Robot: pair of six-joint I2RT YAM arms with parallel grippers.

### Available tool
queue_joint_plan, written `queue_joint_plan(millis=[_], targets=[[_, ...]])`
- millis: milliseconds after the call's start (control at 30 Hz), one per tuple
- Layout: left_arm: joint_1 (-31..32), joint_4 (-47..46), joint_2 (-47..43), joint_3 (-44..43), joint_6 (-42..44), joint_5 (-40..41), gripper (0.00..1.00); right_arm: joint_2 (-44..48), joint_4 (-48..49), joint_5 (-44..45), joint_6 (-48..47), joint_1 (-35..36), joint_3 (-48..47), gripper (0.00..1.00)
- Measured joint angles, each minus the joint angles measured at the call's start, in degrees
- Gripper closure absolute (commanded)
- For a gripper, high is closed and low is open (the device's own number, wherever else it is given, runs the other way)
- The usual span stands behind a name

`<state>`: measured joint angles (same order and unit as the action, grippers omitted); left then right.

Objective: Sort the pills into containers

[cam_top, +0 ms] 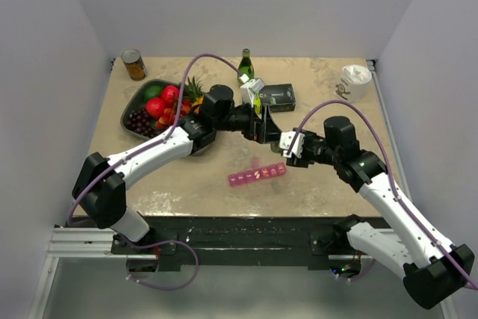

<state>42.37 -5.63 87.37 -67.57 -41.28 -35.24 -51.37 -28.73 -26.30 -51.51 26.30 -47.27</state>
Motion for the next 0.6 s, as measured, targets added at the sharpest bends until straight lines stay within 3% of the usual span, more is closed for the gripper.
queue_joint_plan(millis=[167,400,533,567,600], targets=[[1.4,6.4,2.6,-2.4,3.2,3.0,0.13,0.0,0.7,0.4,0.9,0.0,-0.1,1.0],[2.0,8.4,2.7,-3.1,5.4,3.2,0.27,-0.9,1.4,1.9,2.8,0.2,-0.1,1.0],[2.0,8.7,2.8,-3.2,6.3,2.3,0.45,-1.3,1.8,3.0,4.2,0.3,-0.1,1.0],[2.0,8.7,2.8,-3.3,6.6,2.0,0.64,-1.4,1.9,3.1,4.6,0.3,-0.1,1.0],[2.2,8.8,2.8,-3.4,7.1,1.7,0.69,-1.5,1.9,3.1,4.9,0.3,-0.1,1.0]])
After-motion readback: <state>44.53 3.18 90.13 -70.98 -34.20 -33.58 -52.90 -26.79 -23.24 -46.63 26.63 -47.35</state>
